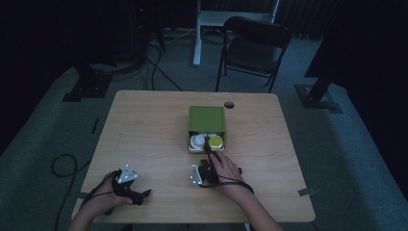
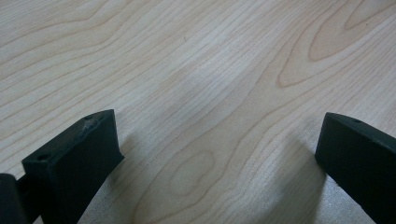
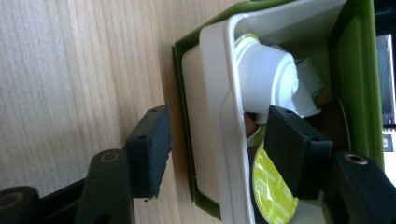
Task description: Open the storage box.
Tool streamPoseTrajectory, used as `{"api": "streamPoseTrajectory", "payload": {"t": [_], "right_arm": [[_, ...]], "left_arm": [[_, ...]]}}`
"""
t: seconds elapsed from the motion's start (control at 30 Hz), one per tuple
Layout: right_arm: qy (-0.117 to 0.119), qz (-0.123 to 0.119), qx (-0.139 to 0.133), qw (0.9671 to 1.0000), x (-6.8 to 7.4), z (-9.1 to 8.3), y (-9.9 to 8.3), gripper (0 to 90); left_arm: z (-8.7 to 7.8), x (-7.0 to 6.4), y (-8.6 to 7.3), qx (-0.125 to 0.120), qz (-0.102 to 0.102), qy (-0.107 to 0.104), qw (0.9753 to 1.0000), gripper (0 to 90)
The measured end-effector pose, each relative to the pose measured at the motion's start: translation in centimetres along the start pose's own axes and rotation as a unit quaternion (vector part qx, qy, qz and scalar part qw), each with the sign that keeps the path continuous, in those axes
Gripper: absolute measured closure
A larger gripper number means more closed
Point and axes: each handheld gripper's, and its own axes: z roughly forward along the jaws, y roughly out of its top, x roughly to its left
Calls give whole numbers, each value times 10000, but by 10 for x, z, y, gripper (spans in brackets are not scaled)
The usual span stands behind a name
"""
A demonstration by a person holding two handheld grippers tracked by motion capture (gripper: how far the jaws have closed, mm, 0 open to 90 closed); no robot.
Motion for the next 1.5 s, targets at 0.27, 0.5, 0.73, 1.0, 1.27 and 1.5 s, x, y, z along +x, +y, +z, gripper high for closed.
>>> {"api": "streamPoseTrajectory", "payload": {"t": [0.27, 0.5, 0.73, 1.0, 1.27, 1.5], "right_arm": [[-91, -223, 136, 9996, 5, 9, 0, 539], [-214, -316, 214, 9990, 5, 14, 0, 585], [-415, -501, 262, 9975, 5, 17, 0, 690], [-419, -593, 259, 9970, 5, 17, -1, 711], [-363, -644, 280, 9969, 3, 16, 0, 716], [-328, -638, 269, 9971, 4, 12, 1, 717]], "left_arm": [[0, 0, 0, -2, 0, 1, 10000, 0], [0, 0, 0, -3, 0, 2, 10000, 0], [0, 0, 0, -3, 0, 3, 10000, 0], [0, 0, 0, -5, -2, 3, 10000, 0], [0, 0, 0, -6, -2, 3, 10000, 0], [0, 0, 0, -4, 1, 4, 10000, 0]]}}
